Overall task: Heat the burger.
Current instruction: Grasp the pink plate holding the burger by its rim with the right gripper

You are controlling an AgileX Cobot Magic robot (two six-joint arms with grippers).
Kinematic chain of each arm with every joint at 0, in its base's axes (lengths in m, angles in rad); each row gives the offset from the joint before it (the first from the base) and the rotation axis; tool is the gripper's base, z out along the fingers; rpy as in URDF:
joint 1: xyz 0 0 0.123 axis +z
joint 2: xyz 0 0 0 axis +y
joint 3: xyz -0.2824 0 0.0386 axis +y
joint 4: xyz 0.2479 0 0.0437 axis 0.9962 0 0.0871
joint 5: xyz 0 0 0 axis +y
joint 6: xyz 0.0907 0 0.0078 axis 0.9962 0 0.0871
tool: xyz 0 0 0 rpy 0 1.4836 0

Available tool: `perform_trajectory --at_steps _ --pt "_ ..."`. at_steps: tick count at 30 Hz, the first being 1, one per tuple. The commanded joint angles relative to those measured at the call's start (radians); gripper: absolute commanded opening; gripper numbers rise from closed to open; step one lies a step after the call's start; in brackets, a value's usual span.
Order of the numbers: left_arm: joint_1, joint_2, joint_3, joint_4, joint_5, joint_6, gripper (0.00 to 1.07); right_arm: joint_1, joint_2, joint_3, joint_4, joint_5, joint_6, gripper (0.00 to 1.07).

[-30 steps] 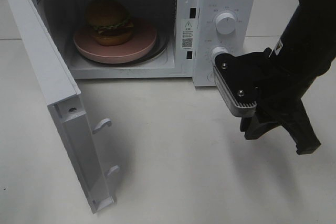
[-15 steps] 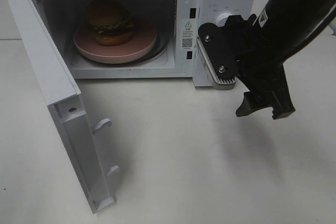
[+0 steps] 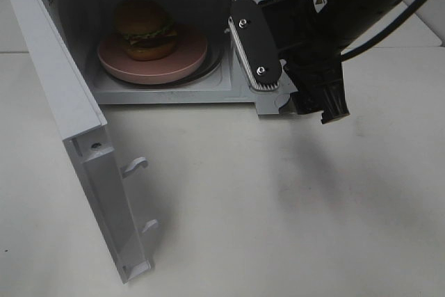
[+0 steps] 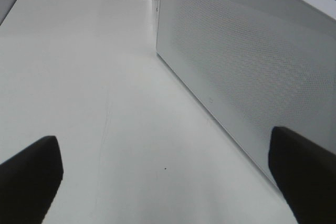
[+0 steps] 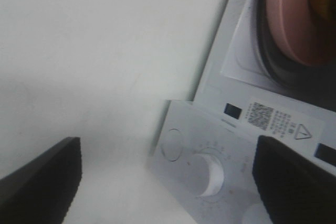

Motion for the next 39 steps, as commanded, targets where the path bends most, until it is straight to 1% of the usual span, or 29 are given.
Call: perform_trajectory --at_steps 1,5,9,11,15,26,30,39 --pt "0.001 -0.021 0.004 -0.010 -0.001 -0.004 1.00 0.003 0.036 -0.040 -0.015 -0.018 0.014 0.87" --pt "0.001 -0.021 0.004 -0.010 -0.001 -0.004 1.00 0.003 0.067 -0.071 -0.014 -0.035 0.034 0.87" --pt "0.001 -0.021 0.004 -0.010 -0.001 -0.004 1.00 0.015 0.124 -0.126 -0.016 -0.060 0.074 0.86" --pt "0.001 -0.021 0.004 -0.010 -0.001 -0.004 1.00 0.025 0.138 -0.136 -0.016 -0.060 0.074 0.86" --pt "0.001 -0.021 0.004 -0.010 -0.001 -0.004 1.00 0.044 0.200 -0.189 -0.018 -0.072 0.070 0.86" --pt "0.001 -0.021 0.004 -0.010 -0.001 -0.004 1.00 0.060 0.280 -0.213 -0.016 -0.181 0.070 0.86" --pt "0.001 -0.021 0.004 -0.010 -0.001 -0.004 1.00 0.060 0.311 -0.234 -0.014 -0.181 0.070 0.86" --pt "0.001 -0.021 0.004 -0.010 -0.001 -0.004 1.00 0.060 0.423 -0.359 -0.013 -0.181 0.074 0.86"
